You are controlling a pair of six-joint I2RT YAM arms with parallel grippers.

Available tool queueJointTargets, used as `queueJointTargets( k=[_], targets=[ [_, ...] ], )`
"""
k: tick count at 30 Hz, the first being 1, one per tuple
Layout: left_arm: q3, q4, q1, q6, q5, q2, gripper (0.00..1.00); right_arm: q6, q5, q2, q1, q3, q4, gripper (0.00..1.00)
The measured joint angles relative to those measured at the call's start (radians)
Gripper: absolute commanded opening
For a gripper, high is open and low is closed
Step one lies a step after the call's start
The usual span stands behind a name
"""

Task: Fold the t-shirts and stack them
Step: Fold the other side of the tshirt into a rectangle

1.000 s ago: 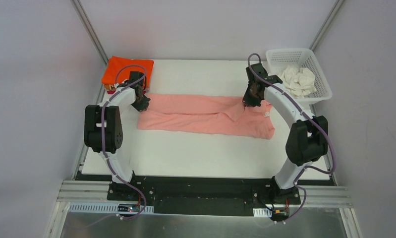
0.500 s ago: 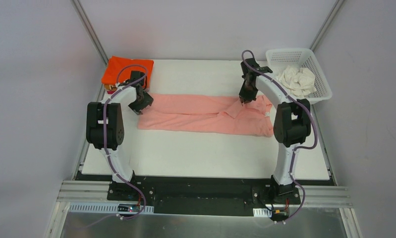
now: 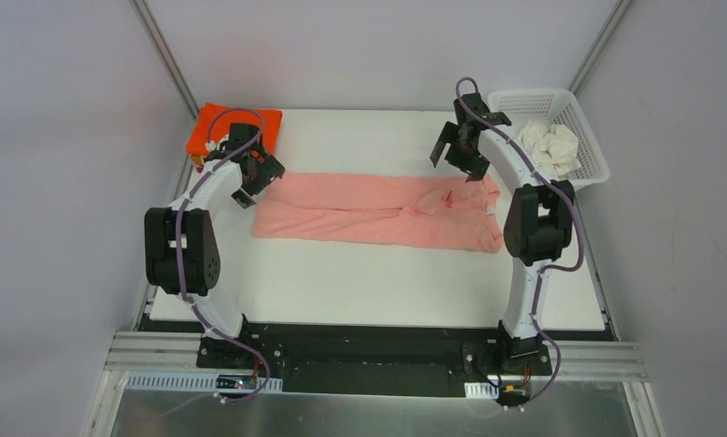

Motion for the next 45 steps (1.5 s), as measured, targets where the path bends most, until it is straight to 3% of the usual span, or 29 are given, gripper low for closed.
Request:
queueJointTargets(
  k=[8,13,26,45],
  targets=[
    [-0.071,0.001,-0.009,0.058,0.088,-0.129,0.99,0.089,-0.193,-0.353,-0.002,-0.483,0.141,1.00],
    [-0.098,-0.002,-0.071,0.107,0.131,-0.133,0.99,0.144,-0.317,-0.359,0.000,-0.593,0.257,0.99],
    [-0.125,0.011,-0.105,0.150,0.153,0.009,0.99,0.171,-0.346,-0.139,0.006,-0.471,0.412,0.99],
    [-0.141,0.022,-0.105,0.173,0.103,0.028,0.99,0.159,-0.258,0.127,0.018,-0.051,0.356,1.00]
  ],
)
